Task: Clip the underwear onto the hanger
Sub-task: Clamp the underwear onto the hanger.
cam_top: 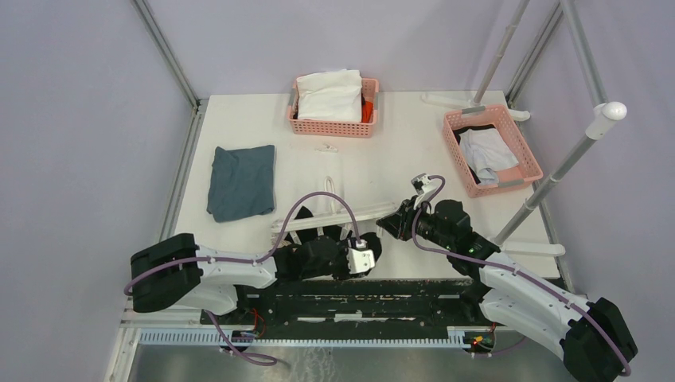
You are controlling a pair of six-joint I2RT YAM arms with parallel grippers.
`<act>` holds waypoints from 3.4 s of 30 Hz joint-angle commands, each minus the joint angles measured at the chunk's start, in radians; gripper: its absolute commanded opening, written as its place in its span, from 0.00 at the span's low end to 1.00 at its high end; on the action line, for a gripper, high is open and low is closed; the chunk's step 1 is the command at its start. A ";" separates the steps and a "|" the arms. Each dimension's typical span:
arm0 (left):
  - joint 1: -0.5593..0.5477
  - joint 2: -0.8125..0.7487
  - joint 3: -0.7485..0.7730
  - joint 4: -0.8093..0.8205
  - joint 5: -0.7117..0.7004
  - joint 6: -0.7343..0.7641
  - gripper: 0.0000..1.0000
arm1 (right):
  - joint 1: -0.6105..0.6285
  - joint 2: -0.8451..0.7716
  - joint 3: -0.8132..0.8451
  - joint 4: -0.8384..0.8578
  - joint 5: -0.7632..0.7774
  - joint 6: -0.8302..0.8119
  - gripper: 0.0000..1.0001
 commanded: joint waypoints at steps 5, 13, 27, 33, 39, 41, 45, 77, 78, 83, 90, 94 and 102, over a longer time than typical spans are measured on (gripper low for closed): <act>0.002 -0.030 0.052 -0.104 0.119 -0.044 0.55 | 0.003 -0.011 0.036 0.053 -0.009 -0.003 0.11; 0.001 -0.088 0.029 -0.109 0.133 -0.029 0.54 | 0.004 -0.014 0.032 0.056 -0.009 -0.001 0.11; 0.009 -0.064 0.070 -0.076 0.258 0.098 0.53 | 0.003 -0.009 0.032 0.061 -0.012 0.005 0.11; 0.024 0.014 0.106 -0.061 0.290 0.120 0.52 | 0.003 -0.012 0.032 0.059 -0.014 0.005 0.11; 0.044 0.040 0.126 -0.051 0.294 0.137 0.51 | 0.004 -0.018 0.028 0.056 -0.012 0.003 0.11; 0.048 0.044 0.129 -0.052 0.298 0.140 0.51 | 0.003 -0.018 0.027 0.054 -0.012 0.003 0.11; 0.053 0.060 0.133 -0.068 0.310 0.139 0.48 | 0.003 -0.017 0.026 0.057 -0.012 0.003 0.11; 0.056 0.059 0.064 0.417 -0.482 0.126 0.03 | 0.004 -0.036 0.041 0.014 0.052 -0.004 0.11; 0.045 0.072 0.076 0.422 -0.506 0.114 0.03 | 0.002 -0.038 0.043 0.011 0.058 -0.005 0.11; -0.041 0.093 0.080 0.329 -0.420 0.060 0.03 | 0.003 -0.045 0.040 0.003 0.068 -0.011 0.11; -0.063 -0.007 0.015 0.196 -0.115 -0.142 0.05 | 0.003 -0.042 0.029 0.008 0.068 -0.010 0.11; -0.067 -0.046 -0.006 0.149 -0.013 -0.157 0.20 | 0.004 -0.031 0.028 0.020 0.061 -0.003 0.11; -0.067 -0.050 0.025 -0.036 0.200 -0.121 0.35 | 0.004 -0.030 0.028 0.022 0.049 0.003 0.11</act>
